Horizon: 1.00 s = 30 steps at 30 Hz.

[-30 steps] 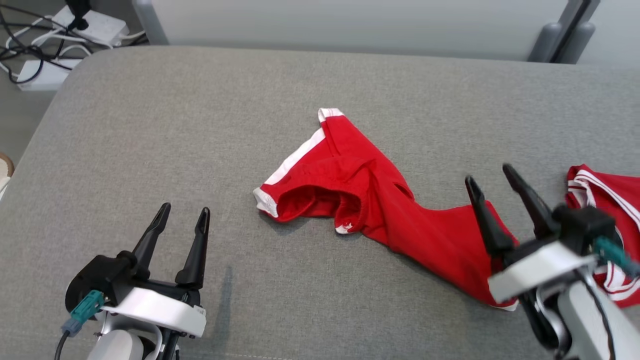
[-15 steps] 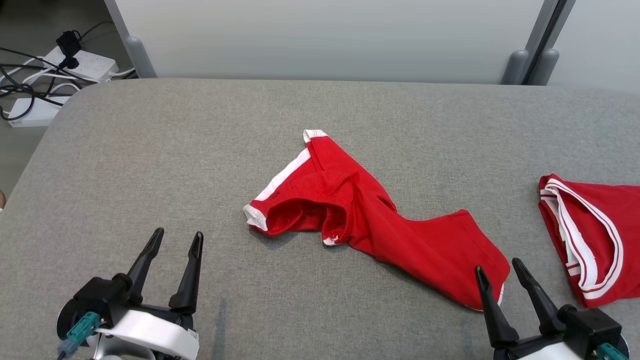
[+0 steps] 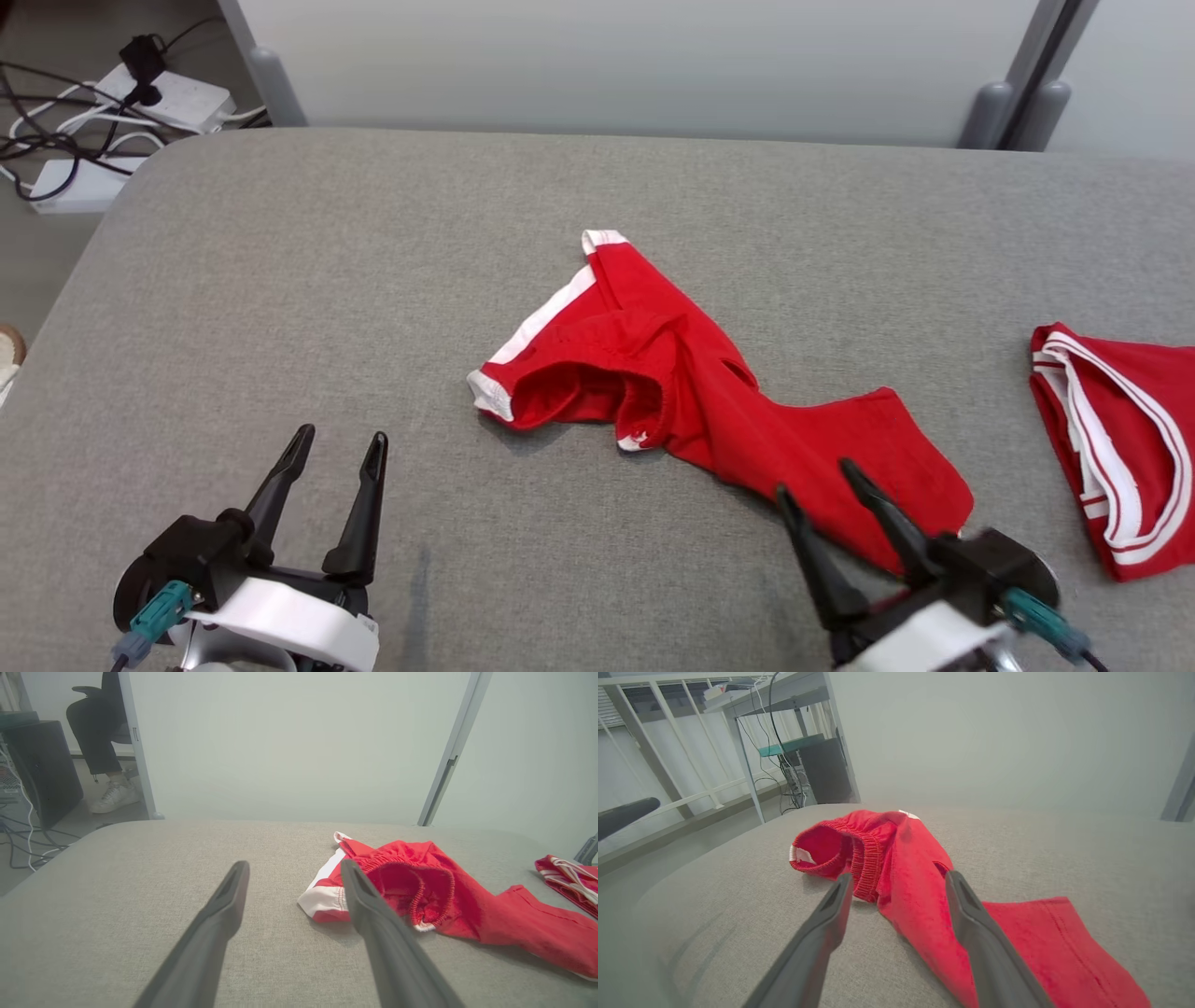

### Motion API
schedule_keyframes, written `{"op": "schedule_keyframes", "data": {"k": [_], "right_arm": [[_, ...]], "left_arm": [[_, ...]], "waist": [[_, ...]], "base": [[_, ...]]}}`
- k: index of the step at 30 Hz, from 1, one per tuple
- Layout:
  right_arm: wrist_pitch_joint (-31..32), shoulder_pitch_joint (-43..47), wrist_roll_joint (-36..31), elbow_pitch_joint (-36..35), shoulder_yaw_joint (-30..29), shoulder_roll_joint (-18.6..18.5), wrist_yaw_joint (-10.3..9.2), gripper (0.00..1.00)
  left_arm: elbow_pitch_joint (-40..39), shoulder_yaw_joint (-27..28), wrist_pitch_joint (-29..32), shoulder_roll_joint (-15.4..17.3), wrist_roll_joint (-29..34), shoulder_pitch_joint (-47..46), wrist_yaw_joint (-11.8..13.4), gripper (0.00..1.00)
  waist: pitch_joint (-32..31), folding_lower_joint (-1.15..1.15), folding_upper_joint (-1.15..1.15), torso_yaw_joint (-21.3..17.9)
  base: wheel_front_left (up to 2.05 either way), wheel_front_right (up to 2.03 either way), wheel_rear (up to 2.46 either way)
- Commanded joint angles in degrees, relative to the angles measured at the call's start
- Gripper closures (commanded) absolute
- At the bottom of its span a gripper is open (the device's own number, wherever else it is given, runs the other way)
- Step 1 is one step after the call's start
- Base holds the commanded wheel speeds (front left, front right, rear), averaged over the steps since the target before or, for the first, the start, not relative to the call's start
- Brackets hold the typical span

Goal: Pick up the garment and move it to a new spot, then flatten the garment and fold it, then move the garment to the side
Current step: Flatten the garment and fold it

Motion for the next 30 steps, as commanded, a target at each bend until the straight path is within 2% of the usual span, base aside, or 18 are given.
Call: {"op": "schedule_keyframes", "data": {"k": [1,9,16,20,21,22,23,25,30], "right_arm": [[-0.3,-4.3,1.1,0.4,3.6,-0.7,-0.01,0.0],[-0.4,-17.2,6.4,13.1,16.1,0.0,-0.01,0.0],[-0.6,-27.3,10.5,26.2,21.4,1.4,-0.01,0.0],[-0.7,-31.2,12.1,30.7,23.3,2.5,-0.01,0.0],[-0.7,-31.9,12.4,31.5,23.4,2.7,-0.01,0.07],[-0.7,-32.4,12.6,32.3,23.8,2.9,-0.01,0.43],[-0.7,-32.9,12.9,32.9,24.2,3.1,-0.01,0.6],[-0.7,-33.6,13.4,34.2,25.1,3.3,-0.01,1.0],[-0.7,-34.9,14.5,35.0,26.4,3.7,-0.01,1.0]], "left_arm": [[-1.2,2.0,-0.5,1.1,-0.3,-2.1,0.3,0.0],[-0.4,1.1,-1.2,0.5,-0.4,-3.9,-0.2,0.0],[0.8,0.4,-2.1,0.0,-0.1,-6.1,-0.8,0.0],[1.6,0.3,-2.6,-0.4,-0.1,-7.0,-1.0,0.0],[1.8,0.3,-2.7,-0.5,-0.1,-7.2,-1.0,0.0],[2.0,0.2,-2.8,-0.6,-0.1,-7.4,-1.1,0.0],[2.2,0.2,-2.9,-0.7,-0.1,-7.5,-1.2,0.0],[2.6,0.2,-3.0,-0.8,-0.1,-7.8,-1.3,0.0],[3.1,0.5,-3.3,-0.9,0.0,-8.0,-1.4,0.0]], "waist": [[0.6,0.0,0.0,0.6],[3.2,0.0,0.0,3.5],[6.2,0.0,0.0,5.6],[7.3,0.0,0.0,6.0],[7.4,0.0,0.0,6.1],[7.5,0.0,0.0,6.2],[7.6,0.0,0.0,6.2],[7.6,0.0,0.0,6.2],[7.7,0.0,0.0,6.0]], "base": [[0.0,0.0,0.0],[0.0,0.0,0.0],[0.0,0.0,0.0],[0.0,0.0,0.0],[0.0,0.0,0.0],[0.0,0.0,0.0],[0.0,0.0,0.0],[0.0,0.0,0.0],[0.0,0.0,0.0]]}}
